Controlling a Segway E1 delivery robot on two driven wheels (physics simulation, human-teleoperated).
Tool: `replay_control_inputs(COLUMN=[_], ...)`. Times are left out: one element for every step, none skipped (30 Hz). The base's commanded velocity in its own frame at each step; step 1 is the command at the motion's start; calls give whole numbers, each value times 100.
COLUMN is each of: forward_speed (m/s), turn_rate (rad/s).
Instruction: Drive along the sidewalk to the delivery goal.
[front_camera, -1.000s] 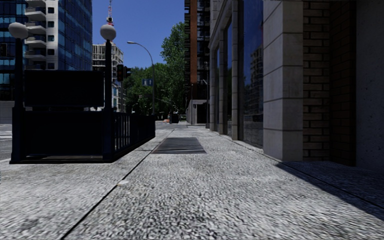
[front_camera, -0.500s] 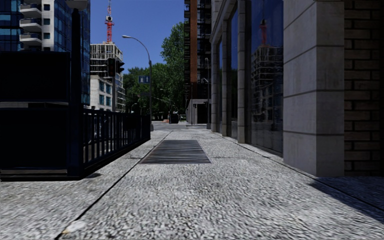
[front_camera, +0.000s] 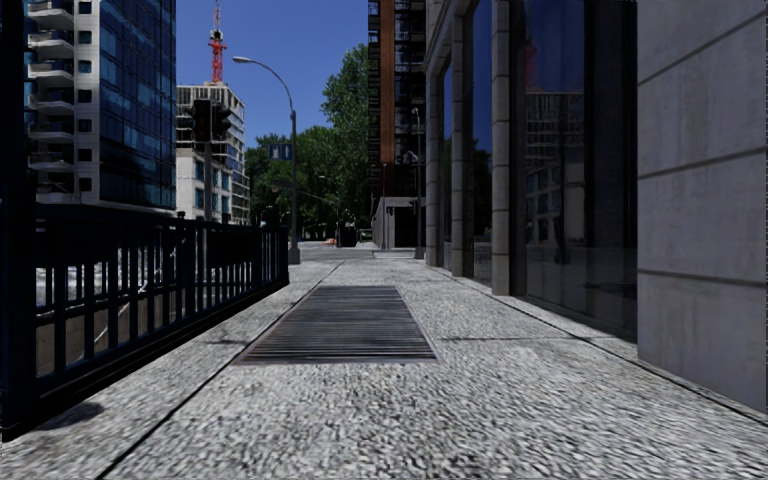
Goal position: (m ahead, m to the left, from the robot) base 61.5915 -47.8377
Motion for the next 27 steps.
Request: replay_control_inputs(forward_speed=[200, 200, 200, 200, 200, 200, 200, 200, 200, 200, 200, 200, 200, 200, 200, 200, 200, 200, 200, 200, 200, 200, 200, 200, 200, 200, 200], turn_rate=[0, 0, 0, 0, 0, 0, 0, 0, 0, 0, 0, 0, 0, 0, 0, 0, 0, 0, 0, 0, 0, 0, 0, 0, 0, 0, 0])
